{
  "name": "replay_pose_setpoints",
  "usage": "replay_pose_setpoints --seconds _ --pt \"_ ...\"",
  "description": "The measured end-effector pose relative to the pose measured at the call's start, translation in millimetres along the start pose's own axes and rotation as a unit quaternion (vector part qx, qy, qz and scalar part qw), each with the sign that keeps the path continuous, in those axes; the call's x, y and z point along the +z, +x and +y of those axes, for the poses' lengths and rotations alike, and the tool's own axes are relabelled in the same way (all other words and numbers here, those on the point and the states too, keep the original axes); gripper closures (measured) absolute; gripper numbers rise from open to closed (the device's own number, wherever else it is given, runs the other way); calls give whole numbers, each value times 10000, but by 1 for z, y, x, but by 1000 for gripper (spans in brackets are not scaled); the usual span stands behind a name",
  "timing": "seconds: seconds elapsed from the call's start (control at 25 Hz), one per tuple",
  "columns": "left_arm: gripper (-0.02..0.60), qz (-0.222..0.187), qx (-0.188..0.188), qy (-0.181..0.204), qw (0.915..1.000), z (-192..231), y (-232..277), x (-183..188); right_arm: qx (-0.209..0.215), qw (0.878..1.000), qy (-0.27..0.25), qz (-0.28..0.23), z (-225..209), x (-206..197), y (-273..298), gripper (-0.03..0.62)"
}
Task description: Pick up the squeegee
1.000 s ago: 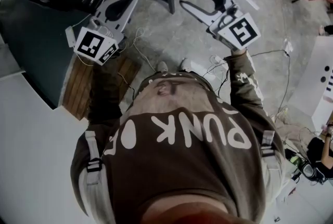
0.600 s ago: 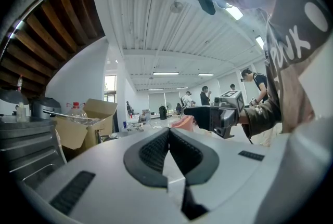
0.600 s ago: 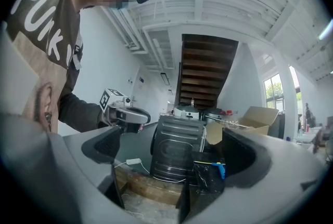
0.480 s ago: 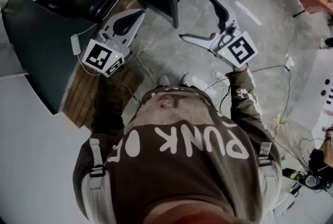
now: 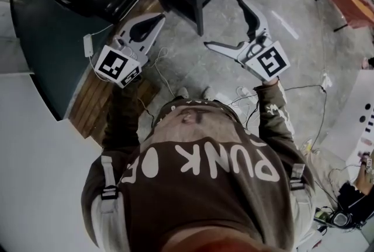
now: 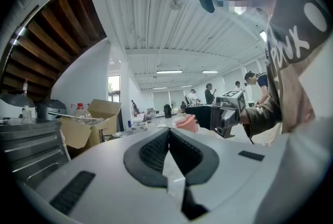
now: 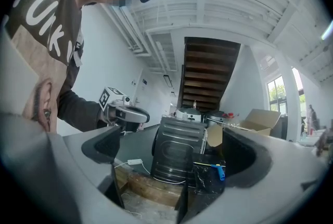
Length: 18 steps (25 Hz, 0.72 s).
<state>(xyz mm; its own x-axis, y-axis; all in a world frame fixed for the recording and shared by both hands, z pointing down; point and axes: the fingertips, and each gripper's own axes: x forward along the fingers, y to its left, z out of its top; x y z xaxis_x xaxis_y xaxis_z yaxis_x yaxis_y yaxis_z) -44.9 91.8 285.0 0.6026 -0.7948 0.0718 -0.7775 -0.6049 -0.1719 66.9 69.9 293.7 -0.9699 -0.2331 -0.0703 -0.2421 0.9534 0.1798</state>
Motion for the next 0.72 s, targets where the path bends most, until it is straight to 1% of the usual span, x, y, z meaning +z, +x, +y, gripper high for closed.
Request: replay_pose_setpoints --seconds 0.24,0.4,0.56,0.72 --pt "578 20 147 28 9999 -18 6 4 105 9999 -5 -12 -2 -1 -20 0" --pt "578 51 168 15 9998 -22 12 1 72 10000 34 -10 -10 -6 -27 0" --pt "578 49 170 5 9998 -13 21 -4 48 10000 53 8 -21 -14 -22 -1" --pt "578 37 123 -1 9999 7 34 -12 -25 10000 76 58 -39 -25 -11 -1"
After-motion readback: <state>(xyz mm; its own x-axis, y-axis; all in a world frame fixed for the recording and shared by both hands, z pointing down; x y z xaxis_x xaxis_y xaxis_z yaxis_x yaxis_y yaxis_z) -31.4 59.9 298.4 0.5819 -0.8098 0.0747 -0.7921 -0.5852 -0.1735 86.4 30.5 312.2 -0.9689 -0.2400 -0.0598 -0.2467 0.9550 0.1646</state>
